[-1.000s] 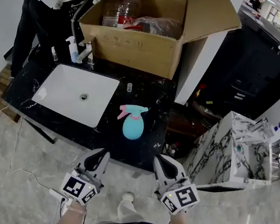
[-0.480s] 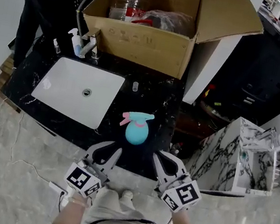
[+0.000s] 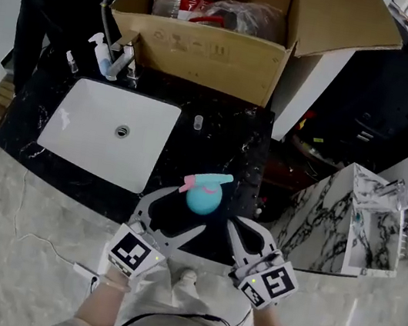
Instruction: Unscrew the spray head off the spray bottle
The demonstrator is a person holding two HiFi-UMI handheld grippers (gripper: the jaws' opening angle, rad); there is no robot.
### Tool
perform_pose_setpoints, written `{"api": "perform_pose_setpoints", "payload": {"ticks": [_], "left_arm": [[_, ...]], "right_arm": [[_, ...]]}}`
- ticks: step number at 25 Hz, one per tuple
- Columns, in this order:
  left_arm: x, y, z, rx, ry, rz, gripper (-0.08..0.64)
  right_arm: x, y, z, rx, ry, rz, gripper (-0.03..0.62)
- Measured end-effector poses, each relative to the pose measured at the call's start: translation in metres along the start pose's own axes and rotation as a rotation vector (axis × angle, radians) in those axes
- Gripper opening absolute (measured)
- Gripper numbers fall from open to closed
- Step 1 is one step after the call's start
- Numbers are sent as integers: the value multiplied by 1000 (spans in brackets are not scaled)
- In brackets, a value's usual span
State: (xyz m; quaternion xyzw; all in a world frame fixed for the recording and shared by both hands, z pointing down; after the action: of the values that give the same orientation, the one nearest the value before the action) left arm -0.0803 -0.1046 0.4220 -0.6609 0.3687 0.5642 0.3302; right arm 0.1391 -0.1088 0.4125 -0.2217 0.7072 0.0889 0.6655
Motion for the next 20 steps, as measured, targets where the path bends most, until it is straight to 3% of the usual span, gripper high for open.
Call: {"api": "perform_pose_setpoints", "payload": {"ticks": [5,10,16,20], "left_arm": [[0,8,-25,-65,67,-90,380],[2,9,-42,-114,73,-157,385],[-3,6,-57,-129,78,-210,385],[-4,4,-60,-127,62,-218,385]], "right_arm": [[13,3,-9,-21,-19,9,6],[30,9,-15,-22,-85,1,36],[57,14,-36,1,-169,-43,148],[61,16,-54,-22,-152,-64,192]]}}
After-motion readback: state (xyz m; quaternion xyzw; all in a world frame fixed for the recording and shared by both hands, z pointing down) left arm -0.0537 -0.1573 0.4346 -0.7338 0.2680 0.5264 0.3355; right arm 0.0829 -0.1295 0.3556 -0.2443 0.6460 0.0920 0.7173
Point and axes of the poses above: the fingertips, and each gripper's own axes: z backward along the fingers, y to its left, x out of its top, the point moved 10 cm from there along z, backward along the fingers, and after that the axes turned 14 degrees about x, right-handed, at the moved point
